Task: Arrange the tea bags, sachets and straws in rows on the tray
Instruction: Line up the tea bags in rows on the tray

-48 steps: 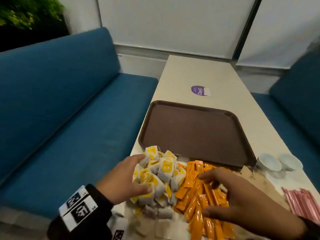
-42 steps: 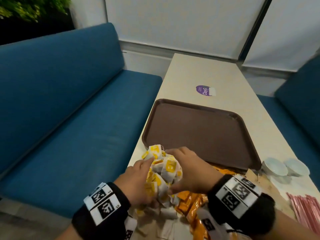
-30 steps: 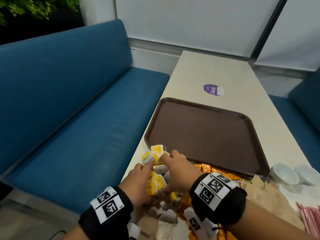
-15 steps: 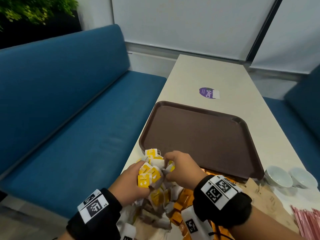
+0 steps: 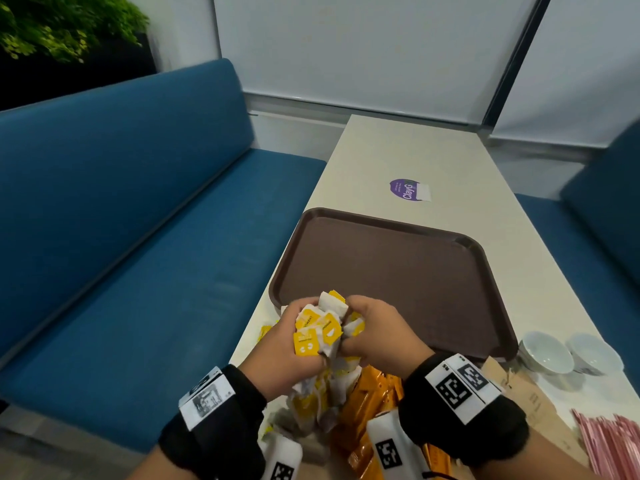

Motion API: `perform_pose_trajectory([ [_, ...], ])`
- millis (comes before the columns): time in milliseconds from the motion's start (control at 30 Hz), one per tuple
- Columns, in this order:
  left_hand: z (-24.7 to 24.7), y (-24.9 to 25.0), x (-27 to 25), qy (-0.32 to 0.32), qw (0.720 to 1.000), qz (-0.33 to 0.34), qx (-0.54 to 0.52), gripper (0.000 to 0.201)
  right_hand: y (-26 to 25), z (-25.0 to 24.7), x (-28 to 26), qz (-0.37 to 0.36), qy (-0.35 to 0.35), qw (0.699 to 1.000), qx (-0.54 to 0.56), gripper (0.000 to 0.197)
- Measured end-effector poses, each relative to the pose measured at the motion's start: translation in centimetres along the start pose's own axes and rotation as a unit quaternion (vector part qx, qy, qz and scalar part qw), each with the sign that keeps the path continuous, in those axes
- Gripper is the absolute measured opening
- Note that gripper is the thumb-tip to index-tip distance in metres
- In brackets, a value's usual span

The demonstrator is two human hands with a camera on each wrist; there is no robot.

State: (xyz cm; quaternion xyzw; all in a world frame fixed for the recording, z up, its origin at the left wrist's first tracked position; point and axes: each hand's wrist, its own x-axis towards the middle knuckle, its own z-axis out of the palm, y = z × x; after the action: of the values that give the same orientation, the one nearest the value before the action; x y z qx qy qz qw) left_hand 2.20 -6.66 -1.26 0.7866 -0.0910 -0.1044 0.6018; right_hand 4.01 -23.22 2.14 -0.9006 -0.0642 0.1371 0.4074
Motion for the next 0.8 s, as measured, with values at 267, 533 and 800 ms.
perform_pose_trajectory([
  [267, 0.3, -1.0, 0.9, 0.041, 0.998, -0.022, -0.053, 0.041, 1.3, 1.1, 0.8, 0.038, -0.009, 0.999, -0.009, 0.027],
  [533, -0.6, -1.7, 1.1, 0.059, 0.982, -0.096, -0.153, 0.052, 1.1, 0.9, 1.2, 0.023, -0.021, 0.999, -0.039, 0.040],
  [800, -1.1, -0.3, 1.2, 0.033, 0.963, -0.100, -0.249, 0.030, 0.1, 0.6, 1.3, 0.005, -0.007, 0.998, 0.069, 0.043],
])
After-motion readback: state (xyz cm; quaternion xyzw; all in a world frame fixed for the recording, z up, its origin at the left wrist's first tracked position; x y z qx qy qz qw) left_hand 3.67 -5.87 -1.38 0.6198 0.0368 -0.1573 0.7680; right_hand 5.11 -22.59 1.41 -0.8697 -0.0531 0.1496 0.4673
